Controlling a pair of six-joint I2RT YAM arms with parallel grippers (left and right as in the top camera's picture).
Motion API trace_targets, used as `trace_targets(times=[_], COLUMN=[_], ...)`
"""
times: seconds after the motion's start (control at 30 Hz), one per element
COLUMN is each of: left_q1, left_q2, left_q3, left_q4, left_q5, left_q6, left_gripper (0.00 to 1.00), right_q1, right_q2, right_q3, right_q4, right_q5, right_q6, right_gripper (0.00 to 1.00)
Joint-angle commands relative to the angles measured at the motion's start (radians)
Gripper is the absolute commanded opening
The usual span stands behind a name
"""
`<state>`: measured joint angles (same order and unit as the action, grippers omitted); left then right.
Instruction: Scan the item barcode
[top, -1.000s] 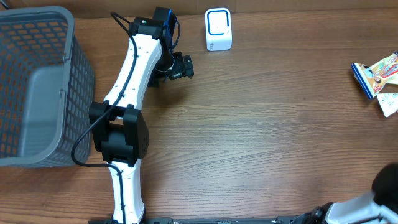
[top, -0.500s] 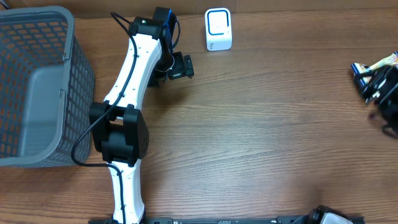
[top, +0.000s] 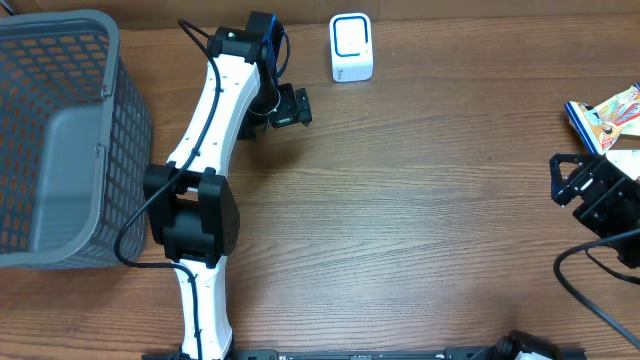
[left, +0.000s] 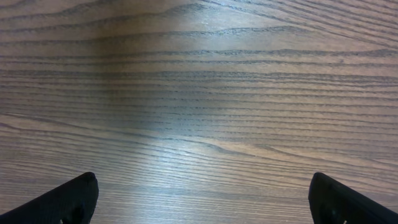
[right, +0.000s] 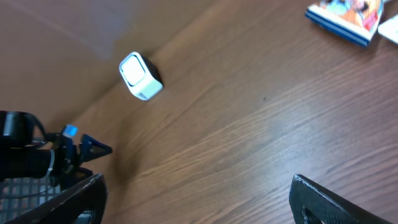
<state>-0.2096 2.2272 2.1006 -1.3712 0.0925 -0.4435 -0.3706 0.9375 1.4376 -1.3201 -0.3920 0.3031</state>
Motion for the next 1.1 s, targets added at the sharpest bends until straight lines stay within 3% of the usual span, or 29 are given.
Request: trace_targets(times=[0.0,0.33,0.6,0.77,1.07], left_q1=[-0.006,-0.006,-0.006,-0.006,-0.006], left_q2=[-0.002,-0.002,-0.002,-0.002,-0.002], left_q3=[-0.003,-0.003,-0.003,-0.003,-0.003], left_q4=[0.0,0.0,0.0,0.0,0.0], left_q5=[0.001,0.001,0.001,0.001,0.001], left_q6=[-0.006,-0.006,-0.006,-0.006,-0.006], left_gripper=[0.99,1.0,0.99,1.0,0.99], right_q1=[0.006,0.006,0.006,0.006,0.006], right_q2=[-0.007,-0.007,-0.082,-0.168,-0.174], right_q3=[-0.014,-0.014,-0.031,-0.04,-0.04], right_q4=[0.009,-0.003,-0.127,-0.187,-0.279], right_q5=[0.008,-0.04,-0.08,-0.08,-0.069], right_q6=[0.007,-0.024,-0.076,-0.076,-0.072], right_gripper=[0.94,0.95,0.94,1.0,1.0])
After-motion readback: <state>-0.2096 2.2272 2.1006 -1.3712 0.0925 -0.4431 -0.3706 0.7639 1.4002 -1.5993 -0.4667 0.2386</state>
